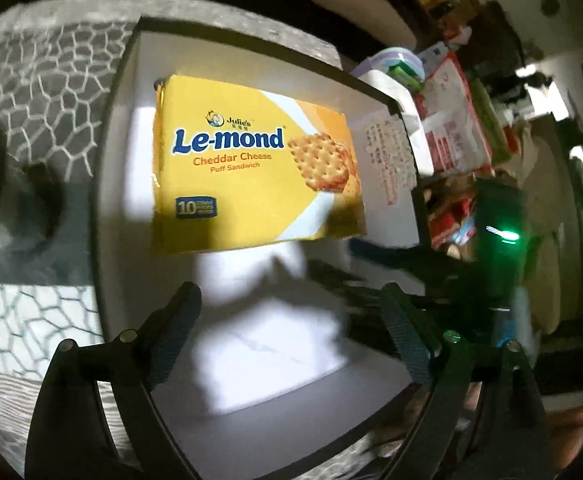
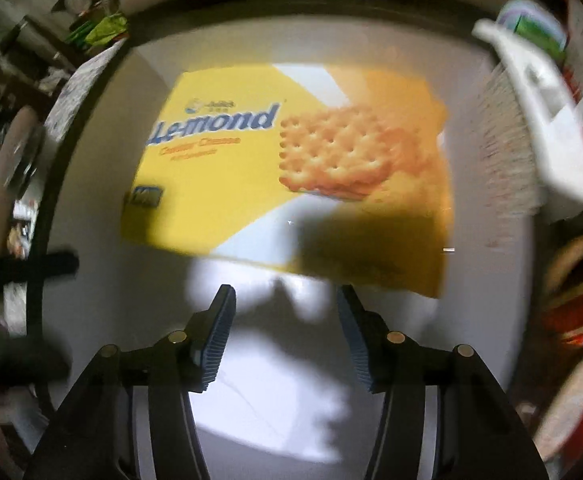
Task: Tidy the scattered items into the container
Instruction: 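Withdraw both grippers from the box back over the table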
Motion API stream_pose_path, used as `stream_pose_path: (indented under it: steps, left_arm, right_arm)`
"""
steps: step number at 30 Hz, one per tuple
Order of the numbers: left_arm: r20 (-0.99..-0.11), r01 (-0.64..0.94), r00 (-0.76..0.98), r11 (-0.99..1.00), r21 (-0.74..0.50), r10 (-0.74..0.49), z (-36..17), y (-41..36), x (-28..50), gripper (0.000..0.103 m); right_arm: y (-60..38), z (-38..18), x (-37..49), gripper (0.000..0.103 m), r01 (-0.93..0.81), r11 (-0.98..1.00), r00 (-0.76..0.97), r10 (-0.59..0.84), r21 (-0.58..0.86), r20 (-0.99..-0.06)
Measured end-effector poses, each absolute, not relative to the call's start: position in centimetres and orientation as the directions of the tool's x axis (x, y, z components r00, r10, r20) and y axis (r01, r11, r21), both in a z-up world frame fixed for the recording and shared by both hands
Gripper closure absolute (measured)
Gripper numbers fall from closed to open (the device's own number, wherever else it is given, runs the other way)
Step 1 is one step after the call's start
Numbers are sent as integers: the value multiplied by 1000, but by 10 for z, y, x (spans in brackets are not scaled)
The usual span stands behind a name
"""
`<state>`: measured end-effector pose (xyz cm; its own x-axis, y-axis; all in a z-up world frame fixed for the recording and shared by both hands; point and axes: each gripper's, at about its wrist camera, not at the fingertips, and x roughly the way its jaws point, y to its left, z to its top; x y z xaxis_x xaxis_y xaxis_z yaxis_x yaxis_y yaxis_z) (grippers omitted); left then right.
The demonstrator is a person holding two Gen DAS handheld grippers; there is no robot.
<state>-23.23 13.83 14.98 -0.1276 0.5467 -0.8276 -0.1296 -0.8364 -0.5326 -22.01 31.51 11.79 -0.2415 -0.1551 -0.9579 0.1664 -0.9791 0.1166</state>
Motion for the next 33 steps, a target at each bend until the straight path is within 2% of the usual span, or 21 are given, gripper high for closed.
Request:
stream_pose_path:
  steps: [1,2,4,7,10,18,25,33]
  left_arm:
    - [-834,-150,-143,-845,-514,533,154,136,-227,8]
    - [-839,-167,-163,-853,-495,519,157,132,-220,0]
    - [-843,-187,-197,-863,-469,501,163,124,-205,0]
    - [-849,-202,-215,-873,-444,482,166,112,-179,0]
    - [-846,-205,-225,-873,-443,483,171,102,-154,0]
    - [-825,-217,-305,-879,-425,475,187,65,-70,0]
    - [-865,-154,-391,-949,-275,315,187,30,-13,0]
    - [-875,-84,-418,-970,-230,244,178,-12,35,0]
  right_arm:
    - [321,125,-212,35,167,-979,-266,-155,113,-951]
    - [327,135,-204,25,163,-978,-287,-171,127,-943]
    - [340,137,-182,17,151,-973,-318,-216,176,-923]
    - [354,149,-151,15,143,-966,-355,-251,213,-900]
    - [349,160,-136,0,131,-961,-379,-275,243,-883]
    - [302,172,-71,0,157,-955,-406,-296,253,-865]
    - [237,170,-19,0,199,-967,-465,-238,161,-853]
    - [168,164,28,0,234,-964,-497,-227,123,-838]
